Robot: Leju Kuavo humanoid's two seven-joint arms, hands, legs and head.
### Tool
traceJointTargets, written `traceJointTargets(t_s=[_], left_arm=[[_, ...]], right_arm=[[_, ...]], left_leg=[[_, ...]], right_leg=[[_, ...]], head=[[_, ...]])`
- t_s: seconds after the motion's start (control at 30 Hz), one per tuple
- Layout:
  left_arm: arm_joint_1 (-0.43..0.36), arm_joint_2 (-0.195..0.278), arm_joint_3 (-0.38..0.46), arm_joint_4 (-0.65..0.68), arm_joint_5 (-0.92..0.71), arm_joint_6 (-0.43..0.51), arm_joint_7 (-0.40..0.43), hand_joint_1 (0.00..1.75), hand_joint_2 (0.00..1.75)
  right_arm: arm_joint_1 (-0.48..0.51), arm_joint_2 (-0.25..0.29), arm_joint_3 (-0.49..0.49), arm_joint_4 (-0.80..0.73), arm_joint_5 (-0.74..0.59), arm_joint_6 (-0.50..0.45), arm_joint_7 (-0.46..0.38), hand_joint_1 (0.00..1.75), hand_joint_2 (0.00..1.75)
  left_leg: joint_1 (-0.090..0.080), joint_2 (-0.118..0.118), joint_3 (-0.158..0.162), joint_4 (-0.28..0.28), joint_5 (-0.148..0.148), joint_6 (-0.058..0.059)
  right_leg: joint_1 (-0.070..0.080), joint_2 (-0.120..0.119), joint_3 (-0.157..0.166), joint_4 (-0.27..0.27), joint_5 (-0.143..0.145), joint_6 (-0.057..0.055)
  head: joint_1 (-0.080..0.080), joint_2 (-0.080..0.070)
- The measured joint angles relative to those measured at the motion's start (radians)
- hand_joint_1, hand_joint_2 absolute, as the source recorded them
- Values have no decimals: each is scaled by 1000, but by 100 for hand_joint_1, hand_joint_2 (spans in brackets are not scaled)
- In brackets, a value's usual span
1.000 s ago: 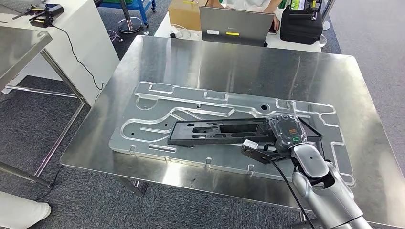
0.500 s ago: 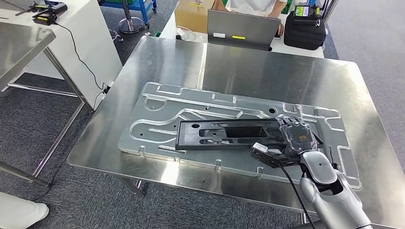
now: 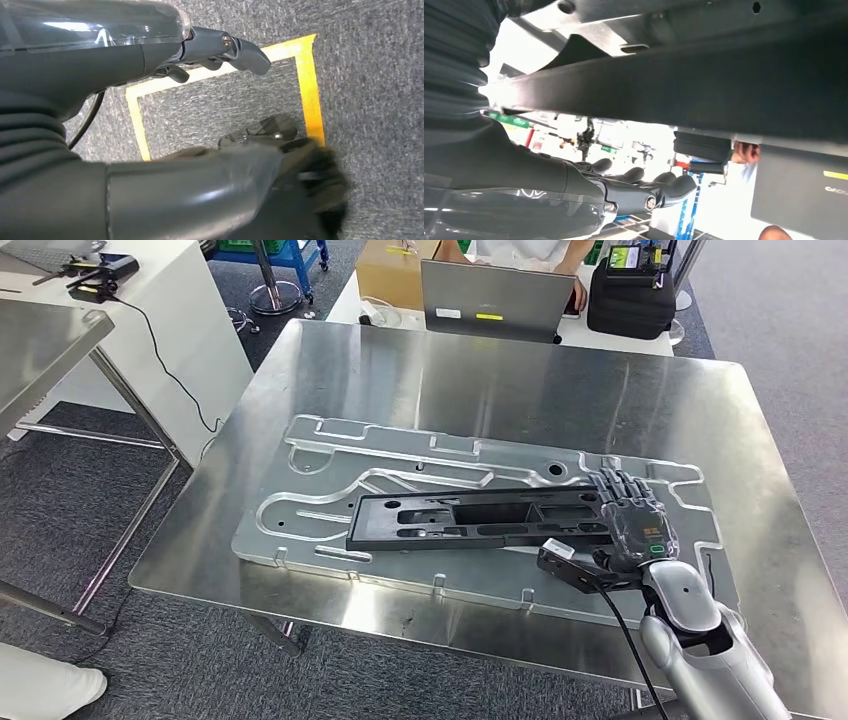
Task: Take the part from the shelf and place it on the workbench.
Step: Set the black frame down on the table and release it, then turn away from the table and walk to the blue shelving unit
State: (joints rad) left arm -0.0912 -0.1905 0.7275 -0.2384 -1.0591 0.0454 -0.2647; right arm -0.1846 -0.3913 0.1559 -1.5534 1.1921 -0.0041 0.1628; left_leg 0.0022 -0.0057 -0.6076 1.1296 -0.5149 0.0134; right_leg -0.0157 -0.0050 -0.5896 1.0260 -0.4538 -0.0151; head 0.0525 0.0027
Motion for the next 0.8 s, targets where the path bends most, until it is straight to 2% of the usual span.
traceJointTargets(t_s=[0.07,0.17,0.2,0.23,0.27,0.33,0.37,0.4,0.43,0.47,0.5,0.53,0.57,0.6,0.63,0.7,0.73,0.77,0.8], left_arm=[[-2,0,1,0,1,-4,-5,0,0],[-1,0,3,0,3,-7,-8,0,0],[-2,0,4,0,4,-8,-8,0,0],[-2,0,5,0,4,-10,-9,0,0],[-3,-1,6,0,4,-10,-9,0,0],[-3,-1,8,0,4,-11,-10,0,0],[-3,-1,9,0,4,-12,-10,0,0],[-3,-1,9,0,4,-13,-10,0,0],[-3,-1,10,0,4,-13,-10,0,0],[-3,-2,10,0,4,-14,-10,0,0],[-3,-2,11,0,4,-15,-10,0,0],[-3,-2,11,0,4,-16,-10,0,0],[-3,-2,11,0,4,-16,-11,0,0],[-3,-2,11,0,4,-17,-12,0,0],[-3,-2,12,0,4,-18,-12,0,0],[-3,-1,13,0,4,-19,-13,0,0],[-2,-1,14,0,4,-20,-13,0,0],[-2,-1,15,0,4,-21,-13,0,0],[-1,-1,16,0,5,-21,-13,0,0]], right_arm=[[5,0,-6,-2,0,-1,-2,0,175],[16,-1,-13,-7,0,-4,-9,0,175],[20,-1,-16,-10,0,-5,-10,0,175],[24,-2,-19,-13,0,-6,-10,0,175],[26,-4,-22,-14,0,-7,-10,0,175],[30,-6,-26,-16,0,-7,-10,0,175],[33,-7,-27,-16,0,-7,-10,0,175],[37,-7,-27,-16,0,-7,-10,0,175],[41,-8,-28,-17,0,-7,-10,0,175],[44,-8,-30,-17,0,-8,-10,0,175],[45,-10,-32,-19,0,-9,-10,0,175],[45,-12,-33,-22,0,-10,-11,0,175],[47,-13,-35,-26,0,-12,-11,0,175],[48,-15,-36,-30,0,-14,-12,0,175],[50,-17,-36,-33,0,-15,-12,0,175],[53,-17,-37,-35,0,-17,-12,0,175],[54,-17,-37,-37,0,-17,-12,0,175],[55,-17,-37,-38,0,-17,-12,0,175],[56,-17,-37,-40,0,-17,-12,0,175]], left_leg=[[-3,0,49,-100,36,8],[-5,0,49,-116,52,22],[-4,1,46,-122,61,29],[-2,3,40,-128,71,36],[0,5,33,-134,81,42],[-2,6,12,-134,95,46],[-3,7,1,-133,102,46],[-4,7,-10,-131,109,45],[-4,7,-22,-129,117,44],[-4,7,-33,-125,124,42],[-4,7,-43,-120,130,39],[-5,6,-51,-116,136,35],[-6,6,-55,-113,142,30],[-7,5,-57,-112,149,25],[-7,5,-58,-114,157,19],[-7,3,-61,-115,165,8],[-7,3,-69,-102,146,2],[-6,2,-82,-70,107,-4],[-4,2,-99,-17,52,-10]], right_leg=[[3,1,-3,2,3,8],[2,2,-9,0,12,28],[1,2,-12,4,5,34],[0,3,-21,22,-18,39],[-1,3,-35,61,-55,43],[-2,4,-74,178,-143,49],[-2,4,-85,230,-169,51],[-2,4,-83,255,-174,53],[-2,3,-63,245,-160,53],[-2,3,-24,199,-132,52],[-3,3,26,128,-110,50],[0,4,72,59,-97,46],[2,5,103,10,-91,41],[6,6,117,-16,-93,36],[9,7,116,-21,-90,30],[6,5,104,-23,-75,16],[3,3,94,-24,-64,8],[1,1,83,-25,-52,1],[0,-1,68,-25,-39,-4]], head=[[0,0],[0,0],[0,0],[0,0],[0,0],[0,0],[0,0],[0,0],[0,0],[0,0],[0,0],[0,0],[0,0],[0,0],[0,0],[0,0],[0,0],[0,0],[0,0]])
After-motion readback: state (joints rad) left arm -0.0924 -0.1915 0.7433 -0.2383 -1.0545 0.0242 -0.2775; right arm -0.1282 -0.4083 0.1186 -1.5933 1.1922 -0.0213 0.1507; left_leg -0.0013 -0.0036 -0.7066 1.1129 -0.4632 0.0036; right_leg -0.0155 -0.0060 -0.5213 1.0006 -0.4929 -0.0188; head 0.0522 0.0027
